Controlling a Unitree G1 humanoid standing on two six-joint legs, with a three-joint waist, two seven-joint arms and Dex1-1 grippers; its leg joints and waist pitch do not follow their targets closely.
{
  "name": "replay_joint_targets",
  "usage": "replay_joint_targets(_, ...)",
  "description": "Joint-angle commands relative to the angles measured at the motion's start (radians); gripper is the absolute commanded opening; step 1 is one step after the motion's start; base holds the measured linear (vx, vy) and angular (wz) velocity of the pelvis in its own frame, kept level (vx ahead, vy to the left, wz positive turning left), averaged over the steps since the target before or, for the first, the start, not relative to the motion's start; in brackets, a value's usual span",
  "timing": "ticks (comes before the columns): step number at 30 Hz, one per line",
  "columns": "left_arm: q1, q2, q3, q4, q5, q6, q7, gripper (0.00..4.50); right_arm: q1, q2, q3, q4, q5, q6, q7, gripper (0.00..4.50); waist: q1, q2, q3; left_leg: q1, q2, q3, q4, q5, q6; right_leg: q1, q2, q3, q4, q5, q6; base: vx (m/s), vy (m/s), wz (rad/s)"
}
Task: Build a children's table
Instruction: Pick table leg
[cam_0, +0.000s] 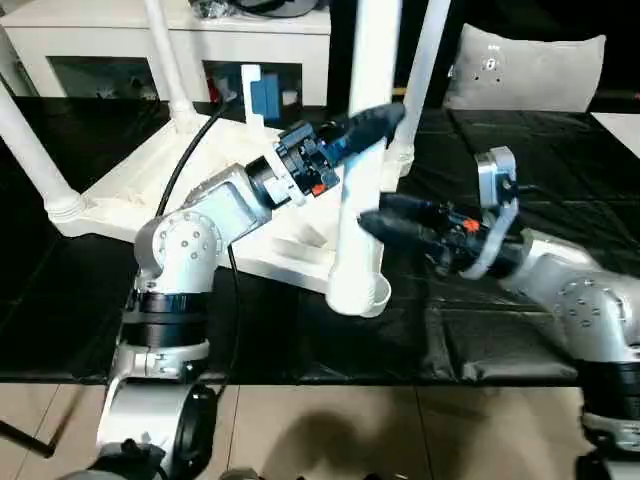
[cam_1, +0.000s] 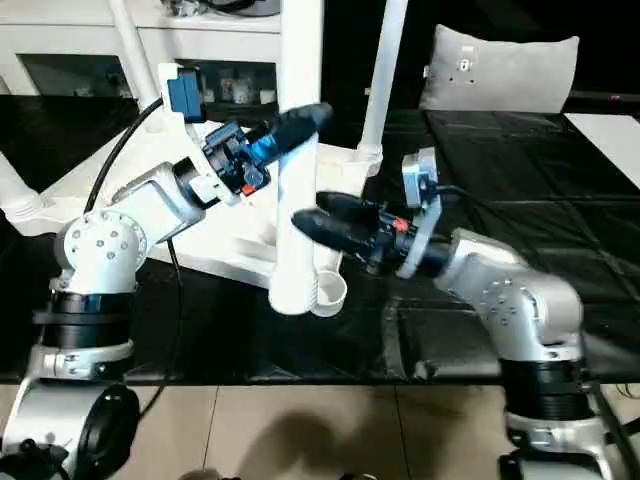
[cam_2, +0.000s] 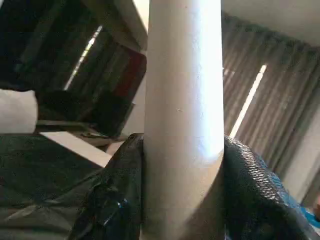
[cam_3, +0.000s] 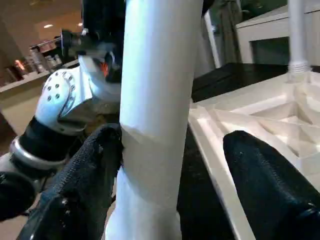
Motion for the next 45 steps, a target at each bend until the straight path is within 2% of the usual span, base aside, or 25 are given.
replay_joint_targets(1,-0.017,-0.003,-0.006,-0.038,-0.03,0.009,-0.023,1.77,-0.014,-0.017,0.019,-0.005,-0.003,0.01,0.007,3.48,0.005,-0.017,-0.079,-0.011,0.01,0.006,-0.057,-0.031,0.062,0.08,-0.051,0.053,-0.061,-0.305,-0.079,0.0,0.0,0.0)
replay_joint_targets(5,-0.012,0.001,-0.024,-0.04,-0.009,-0.005,-0.029,1.77,-0.01,-0.026,0.037,-0.01,-0.009,0.007,0.025,3.48,0.006,-0.015,-0.079,-0.01,0.011,0.006,-0.057,-0.036,0.059,0.08,-0.052,0.053,-0.064,-0.325,-0.068,0.0,0.0,0.0)
replay_joint_targets(7,-0.012,0.001,-0.03,-0.041,-0.004,-0.008,-0.028,1.77,-0.012,-0.026,0.042,-0.005,-0.017,0.004,0.022,3.48,0.007,-0.018,-0.079,-0.011,0.009,0.006,-0.056,-0.034,0.058,0.079,-0.05,0.052,-0.065,-0.332,-0.059,0.0,0.0,0.0)
replay_joint_targets(12,-0.024,-0.016,-0.011,-0.026,-0.011,-0.002,0.016,1.77,-0.02,-0.018,0.04,0.006,-0.019,0.009,0.015,3.48,0.008,-0.019,-0.08,-0.012,0.009,0.006,-0.055,-0.028,0.057,0.08,-0.05,0.052,-0.063,-0.327,-0.055,0.0,0.0,0.0)
replay_joint_targets(13,-0.038,-0.034,0.017,0.001,-0.028,0.022,0.076,1.77,-0.025,-0.01,0.026,0.013,-0.001,0.013,0.005,3.48,0.009,-0.017,-0.081,-0.013,0.01,0.006,-0.054,-0.026,0.057,0.079,-0.05,0.052,-0.062,-0.325,-0.057,0.0,0.0,0.0)
replay_joint_targets(14,-0.048,-0.048,0.039,0.023,-0.039,0.035,0.123,1.77,-0.03,-0.001,0.011,0.018,0.018,0.016,-0.002,3.48,0.009,-0.021,-0.08,-0.013,0.009,0.007,-0.054,-0.026,0.058,0.079,-0.049,0.051,-0.063,-0.324,-0.056,0.0,0.0,0.0)
replay_joint_targets(15,-0.048,-0.048,0.039,0.023,-0.039,0.035,0.123,1.77,-0.03,-0.001,0.011,0.018,0.018,0.016,-0.002,3.48,0.011,-0.019,-0.081,-0.013,0.007,0.008,-0.052,-0.03,0.061,0.078,-0.049,0.049,-0.065,-0.329,-0.06,0.0,0.0,0.0)
replay_joint_targets(16,-0.058,-0.06,0.059,0.062,-0.022,0.032,0.193,1.77,-0.037,0.009,-0.017,0.022,0.049,0.028,-0.01,3.48,0.011,-0.02,-0.08,-0.012,0.006,0.008,-0.053,-0.035,0.063,0.078,-0.047,0.049,-0.067,-0.338,-0.054,0.0,0.0,0.0)
replay_joint_targets(21,-0.073,-0.07,0.083,0.144,0.037,-0.002,0.308,1.77,-0.045,0.012,-0.04,0.048,0.049,0.031,-0.028,3.48,0.018,-0.021,-0.083,-0.013,0.004,0.006,-0.052,-0.016,0.062,0.078,-0.046,0.047,-0.068,-0.334,-0.026,0.0,0.0,0.0)
replay_joint_targets(24,-0.074,-0.074,0.094,0.155,0.039,-0.007,0.331,1.77,-0.047,0.013,-0.043,0.058,0.044,0.031,-0.038,3.48,0.022,-0.021,-0.086,-0.014,0.007,0.005,-0.051,-0.002,0.064,0.079,-0.046,0.048,-0.062,-0.306,-0.028,0.0,0.0,0.0)
replay_joint_targets(26,-0.075,-0.083,0.108,0.156,0.032,-0.001,0.369,1.77,-0.048,0.016,-0.044,0.066,0.048,0.034,-0.052,3.48,0.025,-0.023,-0.087,-0.014,0.009,0.004,-0.05,0.014,0.07,0.078,-0.048,0.05,-0.056,-0.275,-0.045,0.0,0.0,0.0)
replay_joint_targets(29,-0.076,-0.085,0.108,0.156,0.031,-0.002,0.382,1.77,-0.05,0.019,-0.044,0.069,0.049,0.039,-0.058,3.48,0.026,-0.023,-0.084,-0.013,0.01,0.006,-0.051,0.007,0.073,0.077,-0.05,0.05,-0.058,-0.282,-0.057,0.0,0.0,0.0)
replay_joint_targets(36,-0.071,-0.092,0.106,0.139,0.035,-0.001,0.386,1.77,-0.06,0.018,-0.036,0.089,0.036,0.042,-0.068,3.48,0.027,-0.027,-0.082,-0.015,0.008,0.006,-0.052,-0.005,0.064,0.078,-0.052,0.05,-0.063,-0.318,-0.039,0.0,0.0,0.0)
replay_joint_targets(40,-0.065,-0.093,0.101,0.121,0.031,0.004,0.382,1.77,-0.059,0.013,-0.03,0.09,0.029,0.04,-0.066,3.48,0.026,-0.027,-0.083,-0.016,0.009,0.005,-0.052,0.003,0.065,0.078,-0.052,0.049,-0.061,-0.309,-0.037,0.0,0.0,0.0)
replay_joint_targets(45,-0.036,-0.056,-0.021,0.058,0.152,-0.08,0.324,1.77,-0.059,0.0,0.017,0.095,-0.023,0.036,-0.085,3.48,0.024,-0.027,-0.082,-0.015,0.011,0.005,-0.054,0.004,0.061,0.076,-0.052,0.051,-0.063,-0.321,-0.019,0.0,0.0,0.0)
